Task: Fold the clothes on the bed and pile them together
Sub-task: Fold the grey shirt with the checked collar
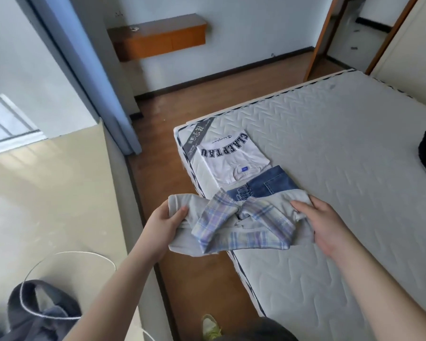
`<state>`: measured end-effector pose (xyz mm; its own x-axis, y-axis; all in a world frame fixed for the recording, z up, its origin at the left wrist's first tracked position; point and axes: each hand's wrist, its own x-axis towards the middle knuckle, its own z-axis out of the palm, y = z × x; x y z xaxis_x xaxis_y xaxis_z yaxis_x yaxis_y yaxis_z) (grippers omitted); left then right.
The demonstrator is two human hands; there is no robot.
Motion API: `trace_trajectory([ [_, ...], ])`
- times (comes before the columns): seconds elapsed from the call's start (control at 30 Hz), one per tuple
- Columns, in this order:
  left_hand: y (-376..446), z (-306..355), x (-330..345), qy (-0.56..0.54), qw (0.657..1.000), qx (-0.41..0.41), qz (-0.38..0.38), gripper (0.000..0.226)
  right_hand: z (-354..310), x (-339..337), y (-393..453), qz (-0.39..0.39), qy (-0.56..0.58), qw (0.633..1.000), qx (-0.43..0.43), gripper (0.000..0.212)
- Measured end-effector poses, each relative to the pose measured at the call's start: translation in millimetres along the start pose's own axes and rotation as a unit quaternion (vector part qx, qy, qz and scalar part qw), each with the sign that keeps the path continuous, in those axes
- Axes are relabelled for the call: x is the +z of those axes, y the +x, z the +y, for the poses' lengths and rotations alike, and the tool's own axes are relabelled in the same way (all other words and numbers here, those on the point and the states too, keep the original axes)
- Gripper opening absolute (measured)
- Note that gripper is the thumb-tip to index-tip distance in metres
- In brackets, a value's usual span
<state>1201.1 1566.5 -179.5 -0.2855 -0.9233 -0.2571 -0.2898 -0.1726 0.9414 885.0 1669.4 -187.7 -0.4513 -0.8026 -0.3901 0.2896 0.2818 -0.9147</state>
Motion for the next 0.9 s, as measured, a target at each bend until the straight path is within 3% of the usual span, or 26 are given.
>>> trace_trajectory([
  [0.37,103.8,-3.9,-12.5,-0.019,1.000,-0.015,0.011,0.012,-32.0,46.3,122.3,-0.005,-0.036,0.999,0.021,0.014],
  [0.6,195.9,1.6,3.5,-0.043,0.997,-0.056,-0.001,0.011,-47.5,44.2,223.5,-0.020,-0.038,0.997,0.059,0.023],
  [0.9,287.6,15.9,31.9,-0.053,0.994,-0.090,-0.012,0.022,-85.0,39.0,327.5,-0.018,-0.121,0.992,0.035,0.019],
])
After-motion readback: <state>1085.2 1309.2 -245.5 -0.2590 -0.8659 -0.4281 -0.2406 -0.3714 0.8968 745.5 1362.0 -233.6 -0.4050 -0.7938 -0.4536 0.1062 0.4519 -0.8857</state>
